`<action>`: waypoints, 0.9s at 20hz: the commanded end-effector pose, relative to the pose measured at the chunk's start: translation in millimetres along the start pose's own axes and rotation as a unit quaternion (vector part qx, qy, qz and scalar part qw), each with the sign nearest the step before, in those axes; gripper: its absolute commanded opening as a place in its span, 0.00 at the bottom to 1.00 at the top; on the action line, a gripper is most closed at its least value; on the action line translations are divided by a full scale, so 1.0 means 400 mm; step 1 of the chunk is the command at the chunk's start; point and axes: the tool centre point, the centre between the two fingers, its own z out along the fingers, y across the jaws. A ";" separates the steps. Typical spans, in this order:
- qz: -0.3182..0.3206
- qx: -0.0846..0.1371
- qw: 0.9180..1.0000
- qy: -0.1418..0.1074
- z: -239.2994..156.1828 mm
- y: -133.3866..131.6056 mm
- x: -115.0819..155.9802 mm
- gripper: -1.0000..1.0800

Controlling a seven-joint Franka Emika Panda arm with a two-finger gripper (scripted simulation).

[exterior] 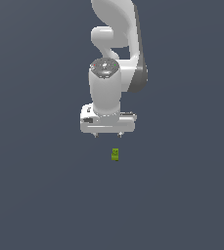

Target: Pick up the object and move it to a goal position.

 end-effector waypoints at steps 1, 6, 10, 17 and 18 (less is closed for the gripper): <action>0.001 0.000 1.000 -0.001 0.015 -0.005 0.002 0.96; 0.009 -0.001 1.000 -0.003 0.077 -0.023 0.011 0.96; 0.019 -0.002 1.000 -0.006 0.153 -0.046 0.017 0.96; 0.031 -0.003 0.999 -0.009 0.249 -0.075 0.018 0.96; 0.032 -0.003 0.999 -0.009 0.256 -0.077 0.018 0.96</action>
